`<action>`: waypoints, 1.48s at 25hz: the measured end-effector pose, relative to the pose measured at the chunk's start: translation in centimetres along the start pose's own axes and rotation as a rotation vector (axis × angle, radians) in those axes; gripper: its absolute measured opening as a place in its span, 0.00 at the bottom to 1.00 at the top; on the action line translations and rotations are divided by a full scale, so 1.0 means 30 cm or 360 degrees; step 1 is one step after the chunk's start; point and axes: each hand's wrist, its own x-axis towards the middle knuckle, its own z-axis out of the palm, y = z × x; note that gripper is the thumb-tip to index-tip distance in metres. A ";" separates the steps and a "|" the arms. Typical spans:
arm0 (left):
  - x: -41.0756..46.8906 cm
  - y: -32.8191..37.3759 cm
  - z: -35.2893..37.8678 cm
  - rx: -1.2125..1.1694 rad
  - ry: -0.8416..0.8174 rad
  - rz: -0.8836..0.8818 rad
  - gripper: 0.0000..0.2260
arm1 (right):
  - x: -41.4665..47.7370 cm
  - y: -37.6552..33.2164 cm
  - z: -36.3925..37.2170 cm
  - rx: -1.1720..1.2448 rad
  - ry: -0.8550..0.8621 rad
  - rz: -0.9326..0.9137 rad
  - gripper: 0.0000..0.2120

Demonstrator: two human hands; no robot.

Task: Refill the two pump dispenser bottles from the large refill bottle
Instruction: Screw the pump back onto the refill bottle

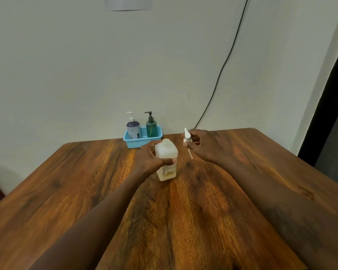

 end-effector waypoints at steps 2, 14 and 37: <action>-0.002 -0.007 -0.021 0.0028 0.0035 -0.0022 0.37 | 0.048 -0.078 -0.003 0.0178 0.0234 0.0000 0.16; 0.006 -0.073 -0.139 0.0207 0.0139 -0.0285 0.39 | 0.186 -0.324 0.005 0.0644 0.0528 -0.0205 0.14; -0.012 0.214 -0.200 -0.0131 0.0217 0.0252 0.34 | 0.193 -0.325 -0.014 0.0649 -0.0032 -0.0007 0.16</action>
